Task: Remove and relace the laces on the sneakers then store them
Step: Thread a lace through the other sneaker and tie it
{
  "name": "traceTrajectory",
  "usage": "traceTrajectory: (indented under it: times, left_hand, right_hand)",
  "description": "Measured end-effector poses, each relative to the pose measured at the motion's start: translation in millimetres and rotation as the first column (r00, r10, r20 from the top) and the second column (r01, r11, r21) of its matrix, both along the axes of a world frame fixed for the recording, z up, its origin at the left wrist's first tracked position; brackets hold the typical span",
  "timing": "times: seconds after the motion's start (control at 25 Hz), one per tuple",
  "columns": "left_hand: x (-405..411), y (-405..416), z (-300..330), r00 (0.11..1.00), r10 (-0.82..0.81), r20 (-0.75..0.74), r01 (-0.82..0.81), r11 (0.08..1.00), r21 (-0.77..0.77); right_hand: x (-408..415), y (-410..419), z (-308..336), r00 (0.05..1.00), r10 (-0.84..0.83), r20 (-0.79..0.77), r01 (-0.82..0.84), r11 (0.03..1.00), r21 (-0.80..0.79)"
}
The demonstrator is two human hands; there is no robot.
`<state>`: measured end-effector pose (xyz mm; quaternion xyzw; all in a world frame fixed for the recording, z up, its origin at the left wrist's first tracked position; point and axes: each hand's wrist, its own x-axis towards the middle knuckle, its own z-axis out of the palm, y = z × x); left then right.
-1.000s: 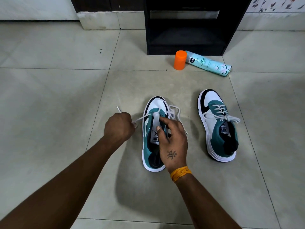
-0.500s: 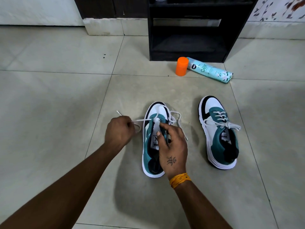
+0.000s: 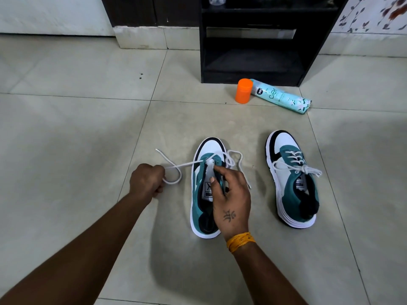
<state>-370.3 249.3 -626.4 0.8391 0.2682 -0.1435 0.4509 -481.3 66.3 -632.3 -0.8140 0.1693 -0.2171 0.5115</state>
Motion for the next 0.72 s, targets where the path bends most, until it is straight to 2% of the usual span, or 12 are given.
traceTrajectory:
  times: [0.12,0.24,0.36,0.44,0.56,0.64,0.72]
  left_hand:
    - [-2,-6,1,0.999,0.042,0.001,-0.042,0.998,-0.039]
    - [-5,-15,10,0.993,-0.037,0.109,0.024,0.992,0.123]
    - [-9,-27,28,0.961,-0.081,0.263,0.049,0.991,0.127]
    - [-10,-36,41,0.914,-0.160,0.372,0.127,0.986,0.112]
    - [-10,-57,56,0.830,-0.321,0.456,0.305,0.946,0.112]
    - [-10,-74,62,0.765,-0.435,0.475,0.421,0.896,0.142]
    - [-12,-86,71,0.723,-0.529,0.444,0.517,0.841,0.161]
  right_hand:
    - [0,-1,2,1.000,0.017,-0.005,-0.017,1.000,-0.011]
    - [4,-3,10,1.000,0.001,-0.013,0.000,0.998,0.055]
    - [16,-17,10,0.995,-0.093,-0.017,0.095,0.991,0.093]
    - [29,-30,8,0.993,-0.101,-0.059,0.100,0.995,-0.030]
    - [52,-44,9,0.967,0.019,-0.255,-0.068,0.980,-0.184]
    - [62,-50,14,0.944,0.052,-0.326,-0.127,0.969,-0.213]
    - [64,-57,22,0.956,0.047,-0.289,-0.099,0.981,-0.167]
